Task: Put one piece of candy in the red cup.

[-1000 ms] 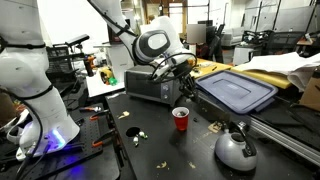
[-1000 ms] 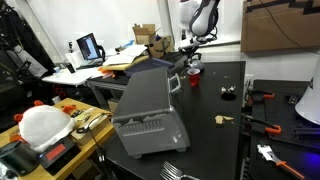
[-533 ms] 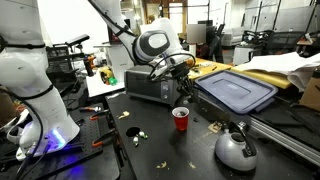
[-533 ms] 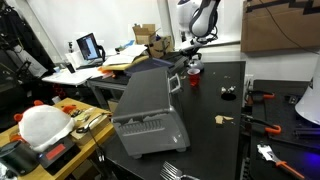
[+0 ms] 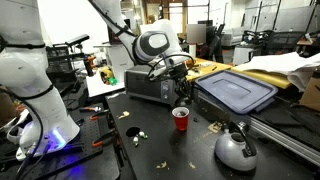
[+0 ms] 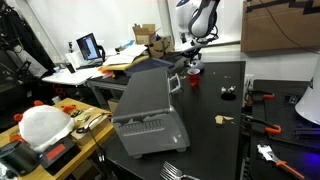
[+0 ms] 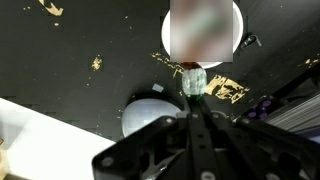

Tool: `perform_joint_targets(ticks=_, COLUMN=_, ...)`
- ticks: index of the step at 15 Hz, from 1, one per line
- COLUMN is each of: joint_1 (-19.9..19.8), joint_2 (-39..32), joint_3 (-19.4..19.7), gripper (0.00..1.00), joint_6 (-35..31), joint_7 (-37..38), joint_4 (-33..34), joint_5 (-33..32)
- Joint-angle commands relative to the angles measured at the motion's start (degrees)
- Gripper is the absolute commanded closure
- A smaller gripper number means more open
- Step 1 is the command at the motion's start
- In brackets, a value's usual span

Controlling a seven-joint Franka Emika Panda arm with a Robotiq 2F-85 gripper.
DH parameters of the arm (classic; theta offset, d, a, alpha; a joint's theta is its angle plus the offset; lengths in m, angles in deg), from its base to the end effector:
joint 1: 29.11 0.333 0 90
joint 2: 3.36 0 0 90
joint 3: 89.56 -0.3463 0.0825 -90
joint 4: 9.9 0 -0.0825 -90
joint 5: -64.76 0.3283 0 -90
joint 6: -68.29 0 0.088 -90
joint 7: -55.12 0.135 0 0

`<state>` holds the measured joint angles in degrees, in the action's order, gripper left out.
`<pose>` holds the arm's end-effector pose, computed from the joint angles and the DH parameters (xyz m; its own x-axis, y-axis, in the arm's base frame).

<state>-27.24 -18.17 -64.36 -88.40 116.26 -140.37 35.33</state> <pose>0.4972 -0.1940 0.3182 0.5186 -0.7641 0.3837 -0.8453 -0.5255 0.0960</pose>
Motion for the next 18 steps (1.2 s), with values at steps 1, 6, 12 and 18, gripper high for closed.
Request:
perform_joint_targets(ticks=1, joint_1=-0.65, joint_2=2.11, joint_3=-1.78, gripper=1.00, joint_6=2.70, joint_7=-0.45, joint_4=-1.51, joint_5=0.08)
perform_joint_targets(ticks=6, joint_1=-1.28, joint_2=0.68, joint_3=-3.60, gripper=0.74, joint_6=2.69, joint_7=-0.97, joint_4=-0.90, joint_5=1.22)
perform_joint_targets(ticks=12, joint_1=-0.76, joint_2=2.20, joint_3=-2.95, gripper=0.37, joint_6=1.49, joint_7=0.67, joint_4=-2.44, joint_5=-0.93)
perform_joint_targets(ticks=18, joint_1=-1.35, joint_2=5.84, joint_3=-4.04, gripper=0.00, joint_6=1.41, joint_7=-1.67, joint_4=-6.19, joint_5=-2.17)
